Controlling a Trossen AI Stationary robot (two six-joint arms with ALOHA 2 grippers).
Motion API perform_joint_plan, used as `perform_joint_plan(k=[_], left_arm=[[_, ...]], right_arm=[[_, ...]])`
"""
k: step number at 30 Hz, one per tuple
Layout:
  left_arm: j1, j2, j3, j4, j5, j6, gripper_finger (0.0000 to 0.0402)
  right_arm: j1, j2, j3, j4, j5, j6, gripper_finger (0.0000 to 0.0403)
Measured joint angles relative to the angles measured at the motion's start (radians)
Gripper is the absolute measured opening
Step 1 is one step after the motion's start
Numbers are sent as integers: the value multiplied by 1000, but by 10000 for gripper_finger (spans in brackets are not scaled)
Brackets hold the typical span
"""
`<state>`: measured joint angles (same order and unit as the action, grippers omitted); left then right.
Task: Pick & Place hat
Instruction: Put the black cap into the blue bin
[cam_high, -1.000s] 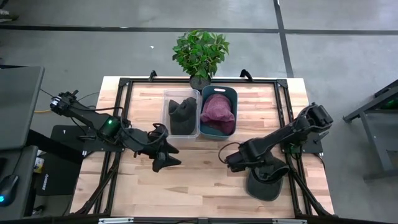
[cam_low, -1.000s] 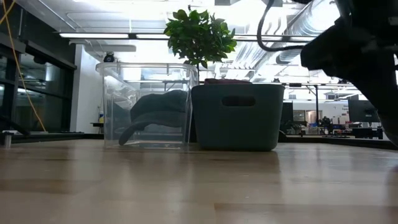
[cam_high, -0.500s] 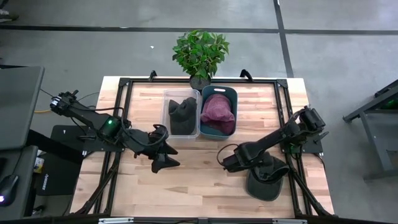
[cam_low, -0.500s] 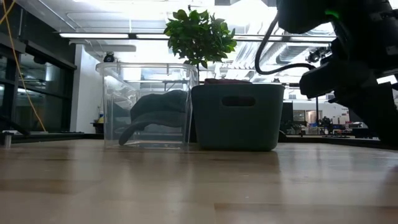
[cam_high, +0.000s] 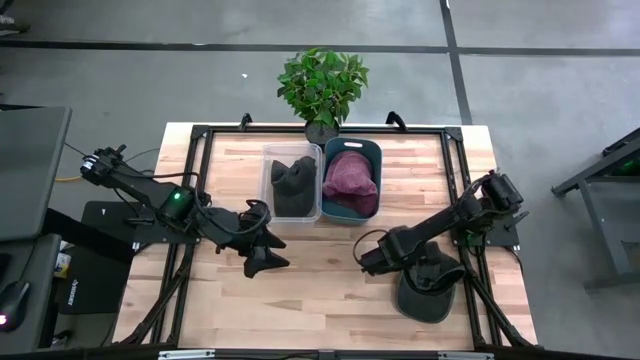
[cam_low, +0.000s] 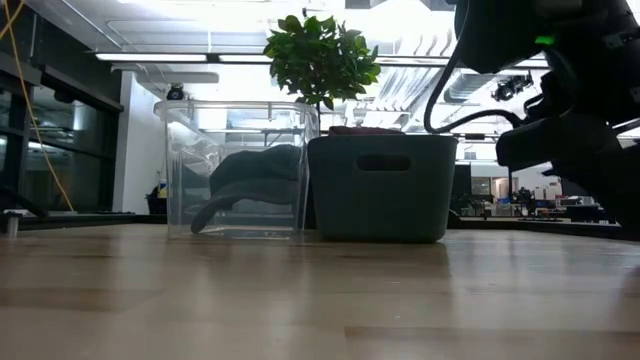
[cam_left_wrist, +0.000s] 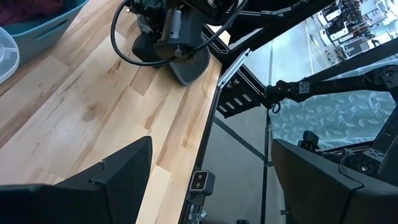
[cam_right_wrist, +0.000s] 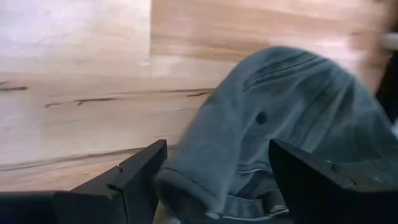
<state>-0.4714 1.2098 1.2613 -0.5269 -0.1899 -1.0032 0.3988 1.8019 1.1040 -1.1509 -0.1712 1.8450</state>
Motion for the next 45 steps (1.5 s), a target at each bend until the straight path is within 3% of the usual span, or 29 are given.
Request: perform_joint_plan(k=[8,12,28,38,45], left_arm=[[0,0,0,0,-1,-3,311],[0,0,0,0,-1,-15,311],[0,0,0,0,-3,-23,311],[0,0,0,1,-4,-23,311],[0,0,0,1,-6,-23,311]], right_arm=[[1,0,-36,47,-29,10,273],[1,0,-40,46,-37,2,248],[1,0,-40,50,-33,-24,15],[12,-25,-39,124,-42,-39,5],[64,-126,-39,154,5,17,3]])
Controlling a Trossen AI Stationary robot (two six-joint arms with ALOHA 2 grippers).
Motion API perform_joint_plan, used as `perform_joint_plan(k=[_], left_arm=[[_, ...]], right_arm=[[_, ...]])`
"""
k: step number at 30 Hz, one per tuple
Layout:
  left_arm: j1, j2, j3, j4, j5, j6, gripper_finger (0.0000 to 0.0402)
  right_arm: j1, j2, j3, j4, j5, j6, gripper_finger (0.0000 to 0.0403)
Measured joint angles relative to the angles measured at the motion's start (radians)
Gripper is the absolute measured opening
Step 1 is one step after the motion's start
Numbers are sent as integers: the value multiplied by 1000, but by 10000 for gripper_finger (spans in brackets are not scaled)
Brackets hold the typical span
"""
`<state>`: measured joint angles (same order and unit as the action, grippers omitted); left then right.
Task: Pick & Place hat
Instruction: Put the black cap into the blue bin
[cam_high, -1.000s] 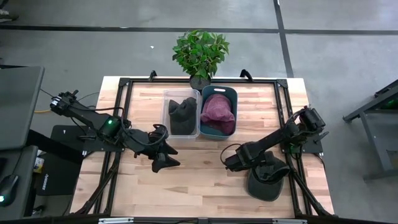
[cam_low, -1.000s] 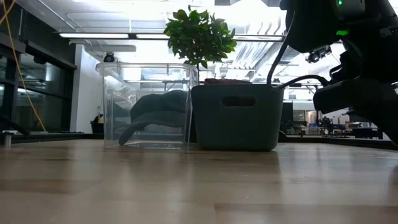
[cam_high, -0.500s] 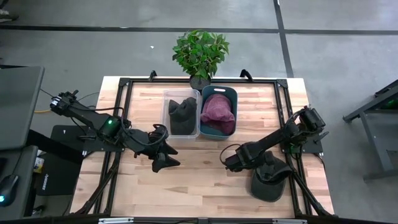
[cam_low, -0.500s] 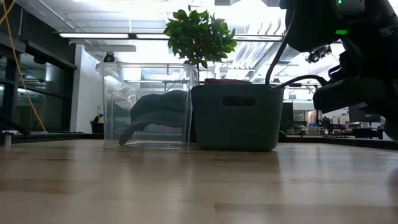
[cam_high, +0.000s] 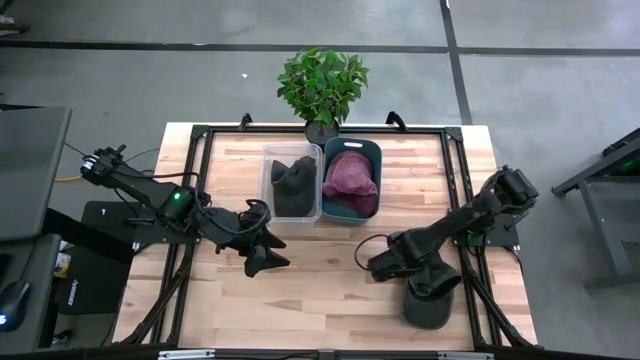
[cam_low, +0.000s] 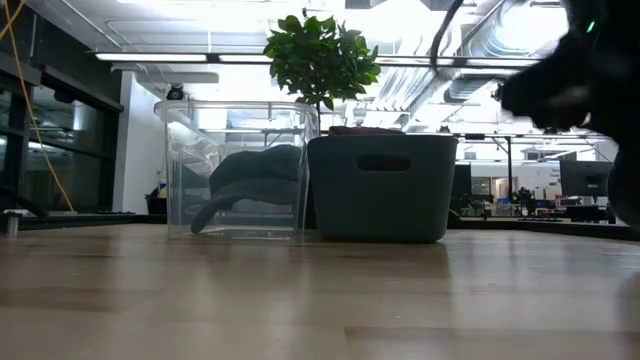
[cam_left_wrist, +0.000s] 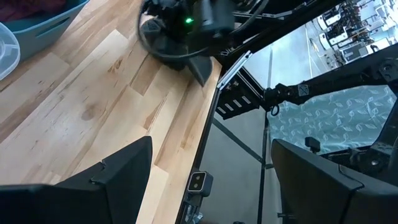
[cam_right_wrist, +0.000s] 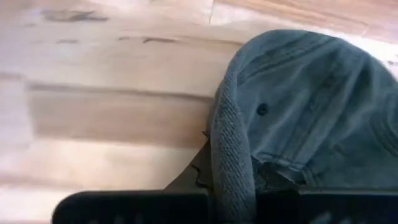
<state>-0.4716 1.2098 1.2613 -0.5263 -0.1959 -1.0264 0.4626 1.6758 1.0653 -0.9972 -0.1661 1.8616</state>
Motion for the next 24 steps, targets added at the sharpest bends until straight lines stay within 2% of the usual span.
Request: perform_joint_plan(k=[12,19,24], left_arm=[[0,0,0,1,-24,0,311],[0,0,0,1,-57,-1,311],[0,0,0,4,-114,-2,311]], right_arm=[[76,-191,1,2,145,39,3],[91,-259,1,39,246,-35,3],[90,-287,1,160,332,-153,3]])
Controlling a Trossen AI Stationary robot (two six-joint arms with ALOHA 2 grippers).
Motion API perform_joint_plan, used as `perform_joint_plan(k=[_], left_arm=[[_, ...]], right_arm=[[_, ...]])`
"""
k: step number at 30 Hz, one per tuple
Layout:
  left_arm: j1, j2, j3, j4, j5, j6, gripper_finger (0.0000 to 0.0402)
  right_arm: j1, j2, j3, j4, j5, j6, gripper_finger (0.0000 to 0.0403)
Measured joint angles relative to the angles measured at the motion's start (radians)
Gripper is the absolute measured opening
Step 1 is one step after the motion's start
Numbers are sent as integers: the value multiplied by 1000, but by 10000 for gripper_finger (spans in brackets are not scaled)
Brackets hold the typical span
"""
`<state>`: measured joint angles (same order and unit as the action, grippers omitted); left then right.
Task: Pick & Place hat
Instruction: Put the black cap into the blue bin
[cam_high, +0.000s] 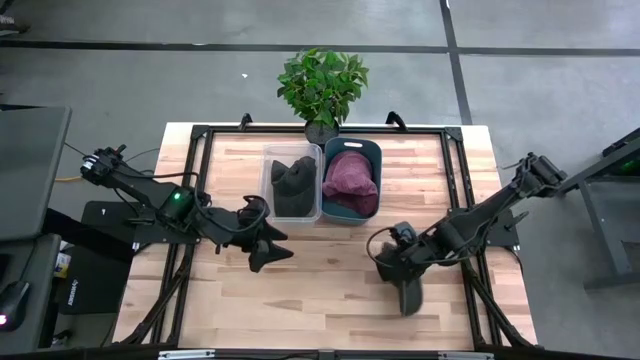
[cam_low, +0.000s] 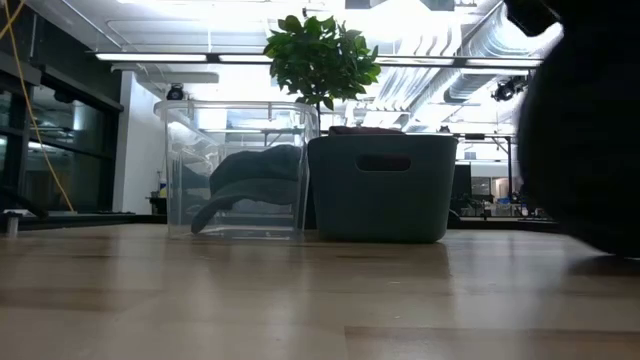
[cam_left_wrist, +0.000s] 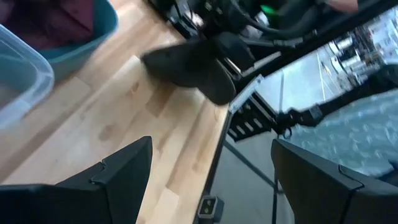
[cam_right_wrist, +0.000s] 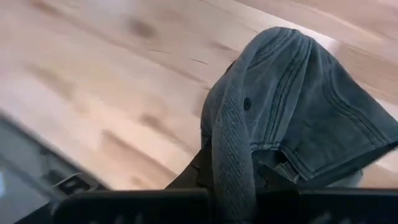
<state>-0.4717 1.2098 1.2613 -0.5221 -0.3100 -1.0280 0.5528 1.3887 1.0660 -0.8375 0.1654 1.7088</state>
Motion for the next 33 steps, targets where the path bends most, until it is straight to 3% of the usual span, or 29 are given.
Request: perform_joint_plan(k=[18,33], left_arm=[[0,6,0,6,-122,-108,311],[7,59,-2,37,-144,-188,311]], right_arm=[[10,-78,0,311,126,-314,3],[59,-222,0,660,382,-681,3]])
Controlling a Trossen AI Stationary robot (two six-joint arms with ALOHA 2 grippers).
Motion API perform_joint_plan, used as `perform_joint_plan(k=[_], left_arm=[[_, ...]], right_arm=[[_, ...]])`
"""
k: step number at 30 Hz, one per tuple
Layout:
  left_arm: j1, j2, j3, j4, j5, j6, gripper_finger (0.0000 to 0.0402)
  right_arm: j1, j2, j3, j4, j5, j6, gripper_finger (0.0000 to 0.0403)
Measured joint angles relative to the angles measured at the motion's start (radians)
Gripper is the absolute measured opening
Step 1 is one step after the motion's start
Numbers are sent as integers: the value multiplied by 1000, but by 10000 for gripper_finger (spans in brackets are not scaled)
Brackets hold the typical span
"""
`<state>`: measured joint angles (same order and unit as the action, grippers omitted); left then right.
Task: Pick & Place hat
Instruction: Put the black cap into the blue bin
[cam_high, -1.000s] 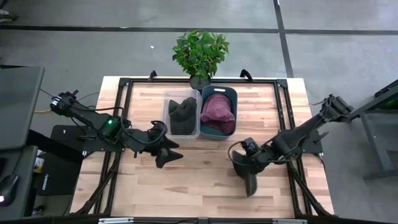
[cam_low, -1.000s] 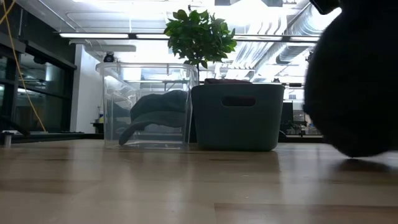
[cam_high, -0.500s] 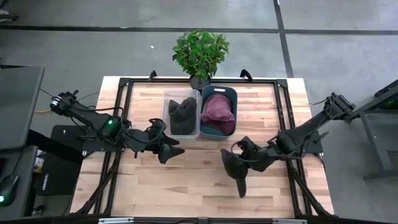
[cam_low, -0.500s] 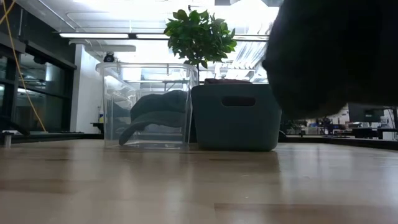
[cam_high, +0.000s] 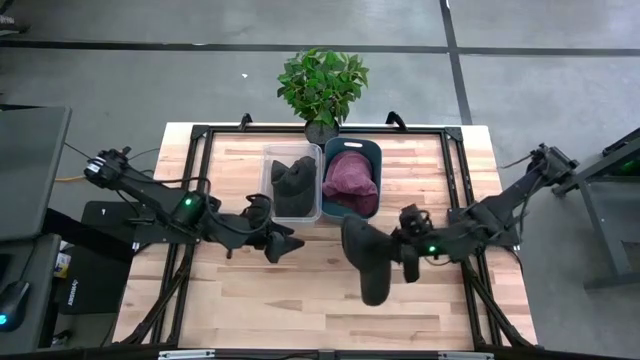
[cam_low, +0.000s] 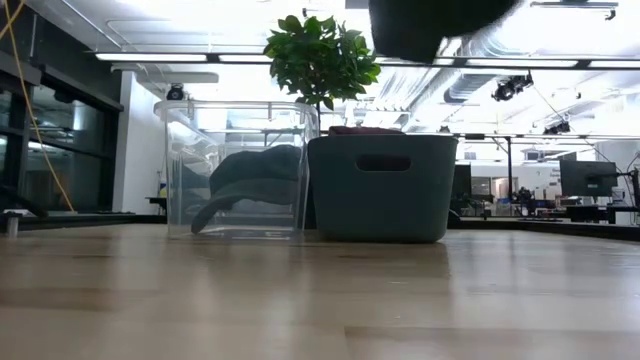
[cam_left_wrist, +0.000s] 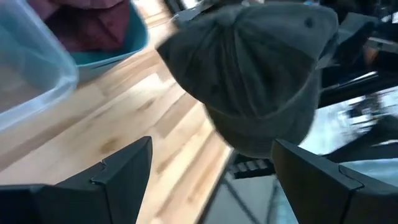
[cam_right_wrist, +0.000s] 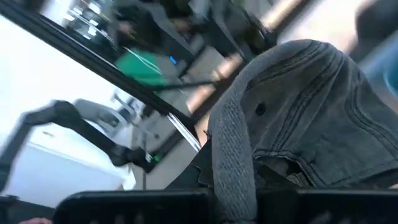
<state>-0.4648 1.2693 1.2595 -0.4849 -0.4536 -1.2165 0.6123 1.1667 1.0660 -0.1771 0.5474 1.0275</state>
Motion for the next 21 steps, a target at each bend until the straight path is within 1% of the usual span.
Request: perform_joint_plan(k=[4,9,15,17,21], left_arm=[[6,11,1,38,-22,-11,311],[8,9,2,92,-58,-12,311],[14,10,1,213,-134,7,311],[30,10,1,274,-129,33,311],[74,10,1,403,-84,73,311]], right_arm=[[6,-53,0,107,35,-146,3],[6,-114,0,244,32,-338,3],[5,-167,0,389,-22,-535,3],[5,-177,0,437,-44,-588,3],[4,-188,0,520,-112,-669,3]])
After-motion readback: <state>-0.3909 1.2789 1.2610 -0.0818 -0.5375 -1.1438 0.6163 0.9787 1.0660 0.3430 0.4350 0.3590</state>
